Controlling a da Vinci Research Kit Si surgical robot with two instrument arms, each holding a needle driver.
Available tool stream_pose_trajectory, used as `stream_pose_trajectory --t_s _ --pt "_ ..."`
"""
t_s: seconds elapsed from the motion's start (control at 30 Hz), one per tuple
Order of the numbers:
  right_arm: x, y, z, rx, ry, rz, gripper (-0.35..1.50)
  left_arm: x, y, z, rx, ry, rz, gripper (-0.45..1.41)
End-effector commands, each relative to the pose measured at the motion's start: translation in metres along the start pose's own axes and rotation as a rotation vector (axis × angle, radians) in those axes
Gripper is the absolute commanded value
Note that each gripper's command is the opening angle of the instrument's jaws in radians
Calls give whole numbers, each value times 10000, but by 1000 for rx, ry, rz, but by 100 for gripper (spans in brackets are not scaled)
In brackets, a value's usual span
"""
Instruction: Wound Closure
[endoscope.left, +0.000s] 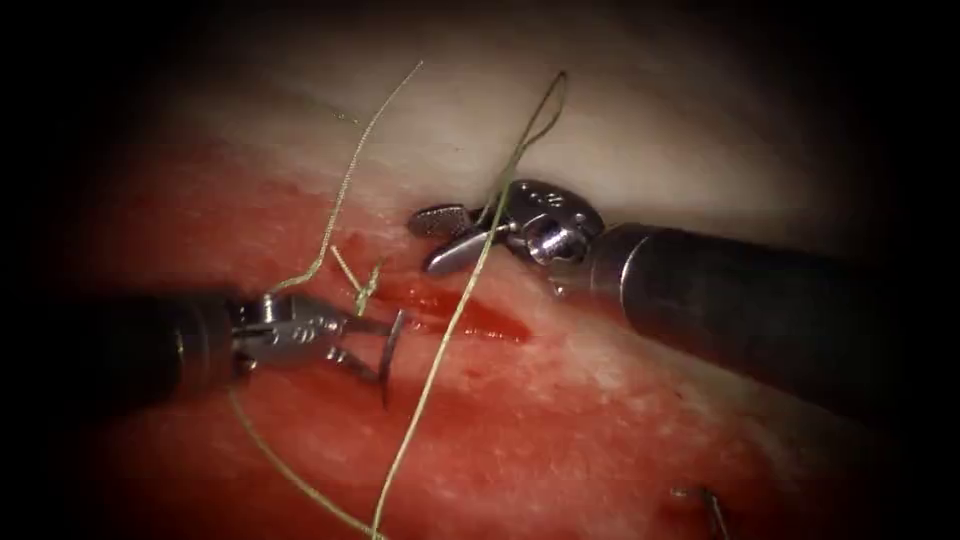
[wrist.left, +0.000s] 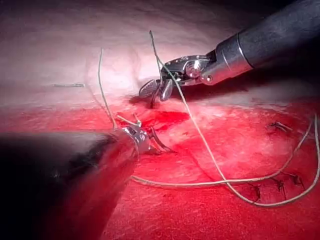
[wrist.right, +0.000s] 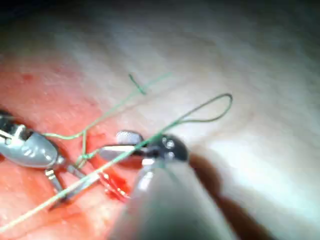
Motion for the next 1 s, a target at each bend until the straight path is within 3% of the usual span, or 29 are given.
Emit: stream_pose_trajectory --t_s 0.03,0.1,0.2,0.67,1.0 --pt "0 10 1 -6 -31 -23 131 -1 -3 7 -5 7 26 20" --pt "1 14 -6 -22 -106 -64 131 1 -5 -3 -10 29 114 20" --pt "1 17 -14 -49 -146 -88 131 7 -8 -11 -7 45 173 20" --pt "-15 21 -31 -60 -154 -102 131 36 0 -6 8 87 261 30" --pt "-43 19 -23 -68 -164 -121 131 14 -2 12 -7 68 293 39"
